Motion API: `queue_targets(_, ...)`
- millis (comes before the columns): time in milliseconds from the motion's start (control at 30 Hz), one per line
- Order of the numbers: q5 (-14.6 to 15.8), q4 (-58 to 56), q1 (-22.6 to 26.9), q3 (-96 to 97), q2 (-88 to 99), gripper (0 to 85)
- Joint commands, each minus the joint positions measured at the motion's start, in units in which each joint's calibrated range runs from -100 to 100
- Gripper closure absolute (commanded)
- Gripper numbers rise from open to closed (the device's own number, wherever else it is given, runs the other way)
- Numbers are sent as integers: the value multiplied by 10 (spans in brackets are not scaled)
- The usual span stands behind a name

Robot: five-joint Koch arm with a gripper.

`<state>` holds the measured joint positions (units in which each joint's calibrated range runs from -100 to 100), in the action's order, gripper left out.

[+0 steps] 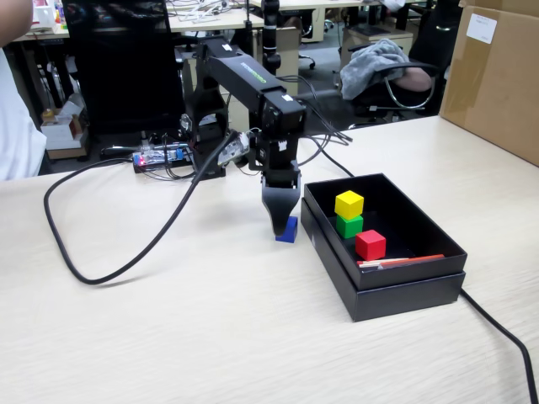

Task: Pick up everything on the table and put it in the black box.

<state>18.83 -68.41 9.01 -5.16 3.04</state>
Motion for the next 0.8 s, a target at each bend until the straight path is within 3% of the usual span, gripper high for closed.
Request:
queue_targets(0,6,-2,5,-62,-24,333)
queue_targets(133,5,-2,7,-76,-63,358)
queue_targets(333,-7,-1,10,-84,-86,463)
queue_targets(600,-14,0,8,-100,-96,785)
queue_targets(767,-20,-3,3,-97,-55,786)
